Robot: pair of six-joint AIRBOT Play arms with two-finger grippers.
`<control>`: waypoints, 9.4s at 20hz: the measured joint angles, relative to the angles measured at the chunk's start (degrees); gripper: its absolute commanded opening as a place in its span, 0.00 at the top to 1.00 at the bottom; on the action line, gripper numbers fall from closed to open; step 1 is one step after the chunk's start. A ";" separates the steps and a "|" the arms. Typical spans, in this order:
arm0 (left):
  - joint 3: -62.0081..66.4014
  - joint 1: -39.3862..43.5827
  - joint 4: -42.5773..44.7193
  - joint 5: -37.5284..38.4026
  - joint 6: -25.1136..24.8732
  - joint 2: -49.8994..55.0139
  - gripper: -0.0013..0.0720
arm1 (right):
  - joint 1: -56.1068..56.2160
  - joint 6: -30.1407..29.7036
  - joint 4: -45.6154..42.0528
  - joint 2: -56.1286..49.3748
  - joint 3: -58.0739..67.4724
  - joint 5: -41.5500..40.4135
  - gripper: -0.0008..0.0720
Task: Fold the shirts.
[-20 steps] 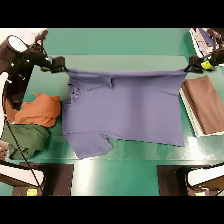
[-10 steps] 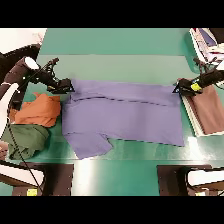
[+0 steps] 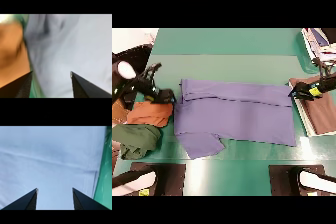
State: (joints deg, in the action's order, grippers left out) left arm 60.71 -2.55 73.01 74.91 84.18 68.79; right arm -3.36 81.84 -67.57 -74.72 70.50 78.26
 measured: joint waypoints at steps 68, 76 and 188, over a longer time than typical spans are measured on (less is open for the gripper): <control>-12.52 0.09 -14.16 -4.76 -0.55 -17.55 0.95 | -13.70 -4.00 -5.55 20.20 -21.18 5.75 0.97; 5.51 0.13 -14.97 -16.70 -6.36 10.08 0.95 | -6.38 -3.06 -2.80 -2.67 -1.18 -2.01 0.97; 48.89 10.51 -9.14 -1.14 -2.25 20.28 0.95 | -8.92 7.43 12.11 -18.08 32.85 -9.09 0.97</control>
State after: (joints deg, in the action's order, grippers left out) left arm 109.60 7.97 63.88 73.78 81.93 89.08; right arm -12.27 89.27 -55.46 -92.79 103.35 69.17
